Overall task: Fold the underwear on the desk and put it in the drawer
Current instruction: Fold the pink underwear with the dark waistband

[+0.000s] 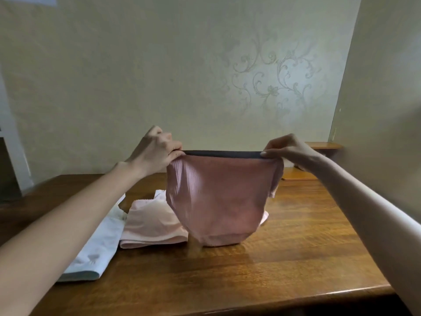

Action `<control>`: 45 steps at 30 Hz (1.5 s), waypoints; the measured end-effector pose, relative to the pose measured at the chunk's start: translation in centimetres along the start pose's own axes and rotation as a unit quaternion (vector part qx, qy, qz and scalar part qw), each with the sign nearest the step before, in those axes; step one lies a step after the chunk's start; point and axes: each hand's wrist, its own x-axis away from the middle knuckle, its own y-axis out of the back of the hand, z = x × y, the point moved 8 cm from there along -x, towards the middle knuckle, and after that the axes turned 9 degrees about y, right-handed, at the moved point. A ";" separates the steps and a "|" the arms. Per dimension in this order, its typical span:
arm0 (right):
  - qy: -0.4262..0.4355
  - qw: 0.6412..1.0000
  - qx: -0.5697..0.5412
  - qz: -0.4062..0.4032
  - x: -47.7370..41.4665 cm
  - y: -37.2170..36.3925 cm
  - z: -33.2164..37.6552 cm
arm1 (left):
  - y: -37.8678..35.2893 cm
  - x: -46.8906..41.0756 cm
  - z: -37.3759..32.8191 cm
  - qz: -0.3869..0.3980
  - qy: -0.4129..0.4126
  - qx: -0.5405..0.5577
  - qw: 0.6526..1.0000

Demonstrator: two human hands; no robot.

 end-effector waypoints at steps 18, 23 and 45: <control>0.017 0.987 -0.066 -0.147 0.6 3.7 1.8 | 2.3 -0.4 3.3 0.008 0.200 0.296 0.934; -0.026 0.983 0.104 -0.150 0.7 2.9 -0.7 | -1.4 0.8 1.7 0.108 0.210 0.235 0.943; -0.078 0.921 0.036 0.380 14.6 -12.6 2.6 | -0.7 11.2 -4.8 0.269 0.200 0.399 0.853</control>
